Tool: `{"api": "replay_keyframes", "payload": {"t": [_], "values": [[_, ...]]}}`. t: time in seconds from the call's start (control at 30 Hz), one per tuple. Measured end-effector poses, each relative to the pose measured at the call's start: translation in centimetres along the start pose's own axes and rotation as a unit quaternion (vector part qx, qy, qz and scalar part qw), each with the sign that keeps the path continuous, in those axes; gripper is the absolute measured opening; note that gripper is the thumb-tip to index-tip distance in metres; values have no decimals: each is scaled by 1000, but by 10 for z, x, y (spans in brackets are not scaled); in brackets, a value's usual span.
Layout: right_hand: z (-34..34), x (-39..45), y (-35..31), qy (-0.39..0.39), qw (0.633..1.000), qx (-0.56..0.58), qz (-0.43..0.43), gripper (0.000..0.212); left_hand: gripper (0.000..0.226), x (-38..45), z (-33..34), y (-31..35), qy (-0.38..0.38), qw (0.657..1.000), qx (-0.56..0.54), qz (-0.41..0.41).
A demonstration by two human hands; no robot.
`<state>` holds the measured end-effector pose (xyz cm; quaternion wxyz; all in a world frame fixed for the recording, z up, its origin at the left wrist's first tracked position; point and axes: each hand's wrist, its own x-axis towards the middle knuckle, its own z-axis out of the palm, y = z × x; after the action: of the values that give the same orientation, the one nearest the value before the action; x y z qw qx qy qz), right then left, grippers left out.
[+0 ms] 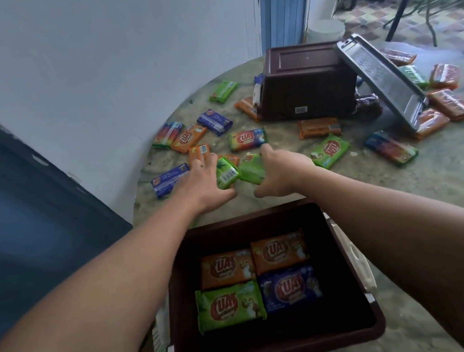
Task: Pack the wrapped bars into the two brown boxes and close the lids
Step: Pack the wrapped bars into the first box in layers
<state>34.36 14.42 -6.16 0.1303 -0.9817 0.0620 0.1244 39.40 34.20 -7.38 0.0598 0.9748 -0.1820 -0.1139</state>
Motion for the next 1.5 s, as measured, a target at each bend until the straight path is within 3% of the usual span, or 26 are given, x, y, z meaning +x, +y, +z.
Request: {"api": "replay_keyframes", "payload": {"t": [0.2,0.33,0.47,0.7,0.87,1.2,1.3,1.5], "values": [[-7,-49,-13,83,987,131,-49,81,94,-41,-25,7,63,997,22,38],[1,-83,-11,127,980,139,-68,73,83,-84,-32,10,96,994,7,58],[17,-114,-7,122,982,129,-62,76,78,-127,-25,14,103,992,23,63],[55,-148,-3,66,993,-15,-97,81,86,-171,29,10,50,995,-5,86],[56,-142,3,24,980,-136,-142,85,72,-173,46,0,13,993,49,102],[64,-137,8,15,965,-200,-170,83,51,-166,63,-7,30,975,144,169],[65,-138,7,16,965,-199,-173,76,49,-165,61,-9,35,981,115,150],[63,-139,6,16,969,-176,-172,82,52,-164,59,-8,32,988,92,120]]}}
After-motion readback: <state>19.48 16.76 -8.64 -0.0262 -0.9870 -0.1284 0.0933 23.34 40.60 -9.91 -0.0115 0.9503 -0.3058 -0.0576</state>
